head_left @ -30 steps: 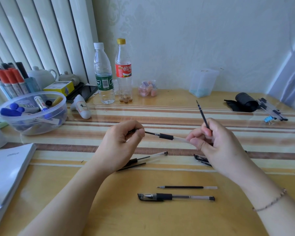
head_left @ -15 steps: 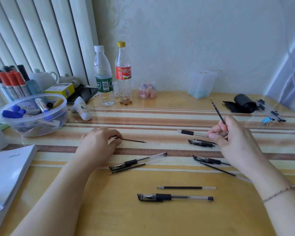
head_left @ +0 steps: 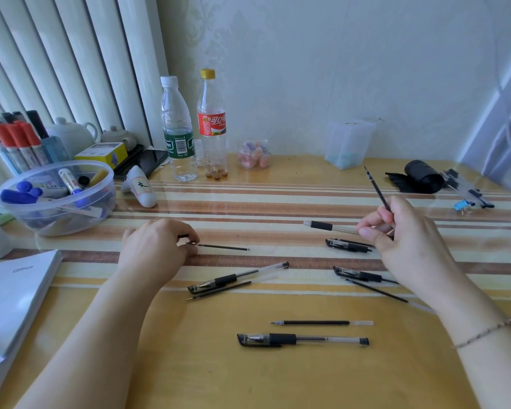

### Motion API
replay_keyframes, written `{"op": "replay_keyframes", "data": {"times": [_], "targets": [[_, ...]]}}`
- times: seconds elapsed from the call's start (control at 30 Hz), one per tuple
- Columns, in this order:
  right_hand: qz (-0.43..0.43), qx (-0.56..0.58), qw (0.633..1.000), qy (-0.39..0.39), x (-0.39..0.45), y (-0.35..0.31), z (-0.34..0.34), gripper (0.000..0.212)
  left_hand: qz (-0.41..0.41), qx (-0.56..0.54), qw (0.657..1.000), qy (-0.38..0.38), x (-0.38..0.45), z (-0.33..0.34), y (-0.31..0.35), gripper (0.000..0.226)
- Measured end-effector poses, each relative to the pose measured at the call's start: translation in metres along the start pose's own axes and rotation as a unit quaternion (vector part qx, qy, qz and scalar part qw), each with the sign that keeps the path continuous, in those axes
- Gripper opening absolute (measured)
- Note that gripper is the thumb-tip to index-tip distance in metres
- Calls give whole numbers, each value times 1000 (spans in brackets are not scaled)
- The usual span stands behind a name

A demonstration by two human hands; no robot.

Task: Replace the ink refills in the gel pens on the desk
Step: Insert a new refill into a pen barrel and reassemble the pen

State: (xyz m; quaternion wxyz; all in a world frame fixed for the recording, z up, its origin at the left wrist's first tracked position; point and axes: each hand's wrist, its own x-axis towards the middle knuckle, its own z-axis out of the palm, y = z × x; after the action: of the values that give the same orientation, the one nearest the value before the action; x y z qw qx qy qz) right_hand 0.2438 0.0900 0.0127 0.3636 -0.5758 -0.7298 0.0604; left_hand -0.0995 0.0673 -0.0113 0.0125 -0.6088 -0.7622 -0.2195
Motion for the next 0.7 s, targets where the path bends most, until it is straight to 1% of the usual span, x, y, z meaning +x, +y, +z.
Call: {"op": "replay_keyframes", "data": {"times": [0.1, 0.2, 0.3, 0.37, 0.4, 0.47, 0.5, 0.53, 0.6, 0.63, 0.7], "targets": [[-5, 7, 1000, 2, 0, 0, -1, 40, -5, -14, 1000, -16, -1, -2, 1, 11], [-7, 8, 1000, 6, 0, -1, -1, 40, -4, 26, 1000, -7, 1, -6, 1, 13], [-9, 5, 1000, 5, 0, -1, -2, 42, -22, 54, 998, -10, 0, -11, -1, 12], [-12, 10, 1000, 5, -1, -2, -2, 44, -20, 38, 999, -7, -1, -14, 0, 4], [-14, 16, 1000, 3, -1, -3, -1, 45, -11, 1, 1000, 6, -1, -14, 4, 4], [-23, 33, 999, -17, -3, -8, 3, 48, 33, -140, 989, 46, -6, -15, 21, 9], [-31, 42, 998, -34, -5, -11, 6, 48, 73, -198, 975, 61, -11, -16, 33, 10], [-39, 49, 997, -51, -8, -14, 10, 48, 125, -226, 964, 69, -17, -16, 45, 12], [-56, 60, 993, -79, -12, -20, 17, 49, 217, -211, 950, 72, -29, -11, 63, 14], [-66, 63, 992, -88, -13, -22, 19, 49, 246, -197, 946, 72, -34, -9, 68, 14], [-76, 76, 990, -96, -16, -26, 22, 49, 277, -167, 944, 67, -39, -5, 72, 15]]}}
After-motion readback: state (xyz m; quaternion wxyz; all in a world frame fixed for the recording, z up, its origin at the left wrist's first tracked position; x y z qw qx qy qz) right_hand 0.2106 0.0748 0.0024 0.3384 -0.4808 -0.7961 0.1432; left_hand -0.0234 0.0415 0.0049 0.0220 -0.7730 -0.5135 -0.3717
